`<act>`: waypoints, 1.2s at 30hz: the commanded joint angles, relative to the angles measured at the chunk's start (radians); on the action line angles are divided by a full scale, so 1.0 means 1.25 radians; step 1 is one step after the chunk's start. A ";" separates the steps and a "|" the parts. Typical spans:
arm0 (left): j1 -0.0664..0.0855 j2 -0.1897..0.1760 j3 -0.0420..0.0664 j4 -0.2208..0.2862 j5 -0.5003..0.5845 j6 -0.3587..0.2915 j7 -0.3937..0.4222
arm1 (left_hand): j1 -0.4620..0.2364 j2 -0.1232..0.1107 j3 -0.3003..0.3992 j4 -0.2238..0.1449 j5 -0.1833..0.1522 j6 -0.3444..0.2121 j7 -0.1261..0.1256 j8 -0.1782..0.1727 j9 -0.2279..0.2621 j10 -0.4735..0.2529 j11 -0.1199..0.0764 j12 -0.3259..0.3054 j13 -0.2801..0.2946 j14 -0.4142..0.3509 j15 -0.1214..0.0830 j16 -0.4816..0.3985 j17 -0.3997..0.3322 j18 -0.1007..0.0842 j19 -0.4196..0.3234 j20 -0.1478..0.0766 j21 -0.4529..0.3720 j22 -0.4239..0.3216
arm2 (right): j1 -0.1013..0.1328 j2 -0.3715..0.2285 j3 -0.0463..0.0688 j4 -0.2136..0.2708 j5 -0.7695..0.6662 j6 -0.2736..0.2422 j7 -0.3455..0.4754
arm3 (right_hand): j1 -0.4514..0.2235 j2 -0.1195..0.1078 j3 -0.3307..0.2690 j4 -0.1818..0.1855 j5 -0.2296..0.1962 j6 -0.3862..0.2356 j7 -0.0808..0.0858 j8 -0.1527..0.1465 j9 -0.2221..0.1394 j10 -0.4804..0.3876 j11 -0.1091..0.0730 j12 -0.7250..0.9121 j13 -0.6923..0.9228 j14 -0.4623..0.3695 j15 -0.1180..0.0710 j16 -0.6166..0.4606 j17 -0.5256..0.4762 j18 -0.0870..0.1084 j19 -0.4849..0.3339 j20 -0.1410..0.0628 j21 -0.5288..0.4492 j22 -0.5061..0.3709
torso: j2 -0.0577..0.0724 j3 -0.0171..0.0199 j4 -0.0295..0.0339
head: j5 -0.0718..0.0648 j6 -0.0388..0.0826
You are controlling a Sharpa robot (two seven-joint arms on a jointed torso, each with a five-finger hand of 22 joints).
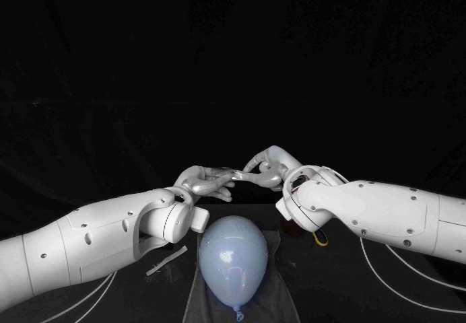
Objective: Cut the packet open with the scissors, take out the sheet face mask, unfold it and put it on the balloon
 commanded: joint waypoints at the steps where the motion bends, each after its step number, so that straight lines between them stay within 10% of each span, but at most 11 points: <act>1: 0.001 -0.001 0.001 -0.001 0.010 -0.015 0.022 | -0.048 -0.004 0.045 -0.033 0.003 0.003 -0.001 0.016 0.070 0.016 -0.008 -0.006 0.002 0.005 0.000 0.001 0.003 0.014 -0.009 0.000 0.010 0.007 | 0.001 -0.001 0.001 -0.004 -0.010 0.009 0.008 | -0.005 0.005 0.004 -0.001 0.004 0.005 -0.002 0.006 0.011 0.085 -0.004 0.003 0.211 0.082 -0.006 0.005 0.210 0.004 0.000 -0.003 -0.002 -0.003 | 0.000 0.0000 -0.0002 | 0.001 0.000; 25: 0.001 0.001 0.001 0.002 0.011 0.011 0.007 | -0.272 0.025 0.131 -0.071 0.003 0.030 -0.026 0.072 0.129 0.070 -0.028 0.008 0.018 0.012 -0.012 0.025 0.025 0.017 0.000 0.004 -0.005 -0.005 | 0.001 0.005 0.001 -0.015 -0.101 -0.010 0.064 | -0.033 -0.008 0.009 -0.011 0.004 -0.024 0.004 0.002 0.009 0.052 0.000 -0.051 0.158 0.079 -0.003 0.001 0.194 0.013 -0.023 -0.001 -0.051 -0.035 | 0.000 0.0001 -0.0004 | 0.007 -0.002; 36: 0.001 0.001 0.001 0.007 -0.017 -0.001 -0.002 | -0.348 0.018 0.243 -0.178 0.004 0.034 -0.032 0.099 0.161 0.082 -0.034 0.016 0.030 0.018 -0.020 0.045 0.038 0.016 0.015 -0.011 0.014 0.006 | 0.001 0.005 0.001 -0.013 -0.178 -0.034 0.123 | -0.065 -0.027 -0.010 -0.015 0.004 -0.086 0.040 -0.039 -0.015 -0.024 0.031 -0.162 0.059 0.070 0.023 -0.011 0.158 0.026 -0.066 0.018 -0.133 -0.087 | 0.000 -0.0007 -0.0003 | 0.011 0.001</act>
